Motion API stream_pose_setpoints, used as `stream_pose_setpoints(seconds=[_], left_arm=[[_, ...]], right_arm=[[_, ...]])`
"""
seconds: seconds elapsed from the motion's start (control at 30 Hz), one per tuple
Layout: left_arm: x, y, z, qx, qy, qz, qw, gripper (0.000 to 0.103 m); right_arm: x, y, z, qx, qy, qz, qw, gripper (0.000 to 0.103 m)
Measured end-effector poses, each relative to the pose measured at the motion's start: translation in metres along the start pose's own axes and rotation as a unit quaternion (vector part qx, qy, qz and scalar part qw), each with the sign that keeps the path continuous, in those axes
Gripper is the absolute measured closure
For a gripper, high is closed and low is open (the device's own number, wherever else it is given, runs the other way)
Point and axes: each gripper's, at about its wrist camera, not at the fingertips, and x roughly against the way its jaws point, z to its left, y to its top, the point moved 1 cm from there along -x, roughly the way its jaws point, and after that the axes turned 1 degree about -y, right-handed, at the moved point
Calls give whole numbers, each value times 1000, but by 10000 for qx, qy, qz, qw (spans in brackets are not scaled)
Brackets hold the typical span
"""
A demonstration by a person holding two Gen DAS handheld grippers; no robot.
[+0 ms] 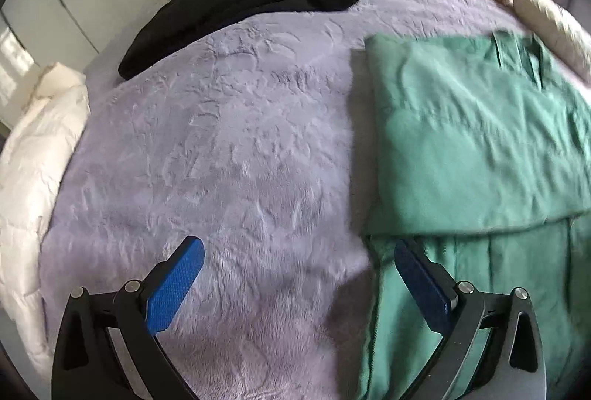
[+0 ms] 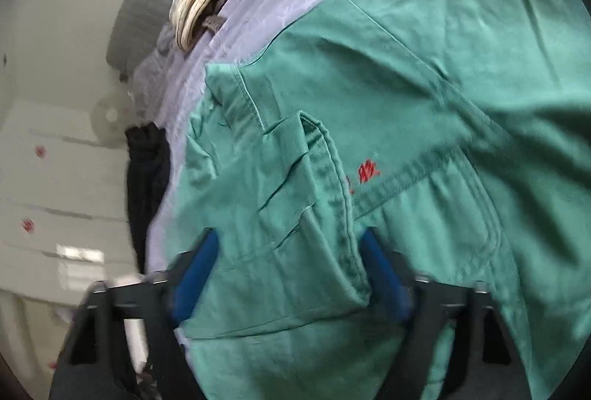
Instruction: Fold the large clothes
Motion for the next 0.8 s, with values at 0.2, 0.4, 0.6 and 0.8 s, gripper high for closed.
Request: stream_pose_setpoints(seconds=[0.2, 0.4, 0.6, 0.8], left_arm=[[-31, 50, -4, 351, -746, 78, 9966, 0], [-84, 108, -39, 309, -1417, 403, 9886, 0], [-98, 116, -60, 204, -1291, 443, 9904, 64], [-89, 114, -49, 175, -1014, 164, 9946, 92]], right_arm=[[6, 13, 0, 274, -1045, -411, 9933, 80], [2, 11, 7, 250, -433, -160, 9986, 23], [-23, 19, 26, 617, -820, 91, 9947, 73], [-17, 16, 69, 1836, -1033, -168, 9774, 94]])
